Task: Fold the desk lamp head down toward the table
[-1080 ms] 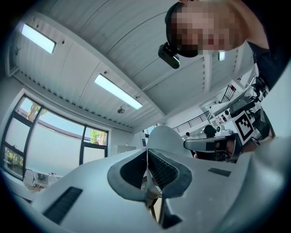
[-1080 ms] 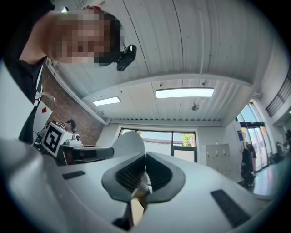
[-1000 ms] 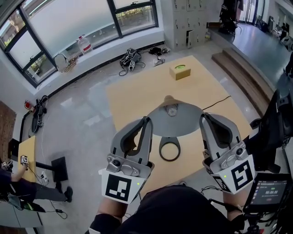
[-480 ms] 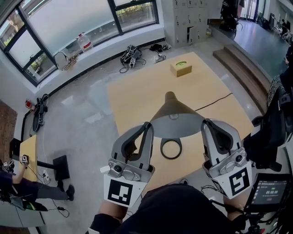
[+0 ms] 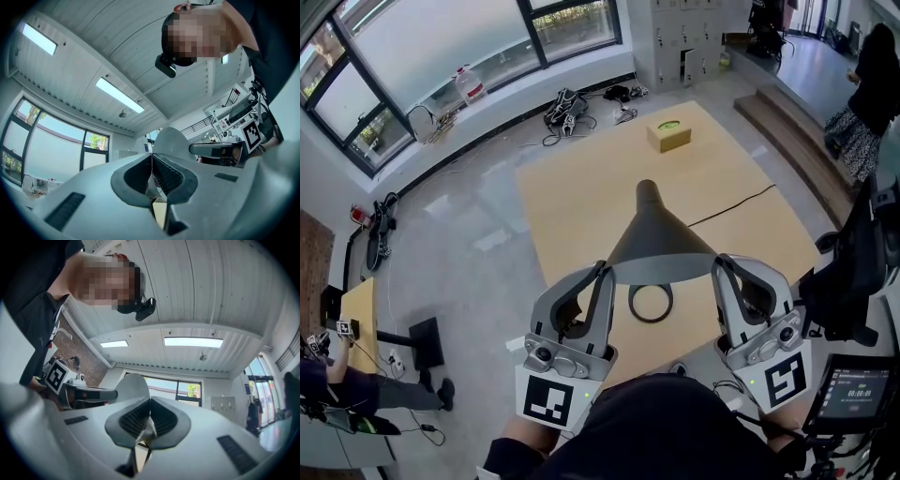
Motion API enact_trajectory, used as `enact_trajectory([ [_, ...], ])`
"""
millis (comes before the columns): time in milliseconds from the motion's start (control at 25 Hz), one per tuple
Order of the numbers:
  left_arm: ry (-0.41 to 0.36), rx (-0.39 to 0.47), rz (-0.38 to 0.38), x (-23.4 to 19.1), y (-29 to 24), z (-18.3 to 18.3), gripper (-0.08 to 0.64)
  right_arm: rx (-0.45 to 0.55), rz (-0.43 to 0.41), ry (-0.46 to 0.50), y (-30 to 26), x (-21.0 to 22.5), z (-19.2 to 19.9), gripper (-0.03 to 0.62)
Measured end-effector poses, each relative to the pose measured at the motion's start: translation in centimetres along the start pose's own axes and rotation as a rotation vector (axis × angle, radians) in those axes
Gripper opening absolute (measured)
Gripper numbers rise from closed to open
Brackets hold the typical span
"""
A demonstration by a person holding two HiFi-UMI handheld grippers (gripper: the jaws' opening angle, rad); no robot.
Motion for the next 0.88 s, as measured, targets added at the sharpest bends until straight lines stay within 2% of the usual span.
enact_trajectory([
  [440,-0.019,0.003,-0.012,1.1,1.2,1.4,0.014,-0.02,-0.013,-0.02,1.4,-0.8,1.3,0.008],
  [720,-0.097,0.006,-0.041,2.1,2.2,2.3,0.012,-0.021,-0.017,-0.049,2.5,-1.6,2.2,0.008],
  [880,-0.099,-0.01,-0.037,2.3,2.6,2.7,0.014,-0.032,-0.02,-0.053,2.9,-1.9,2.5,0.008],
])
Point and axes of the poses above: the fingertips, and each gripper's own axes: y backward along the fingers, x to its right, z out of its underside, the point moved 7 cm from there along y, backward along the fingers, and after that the axes turned 1 degree about -z, right-handed, at the moved point
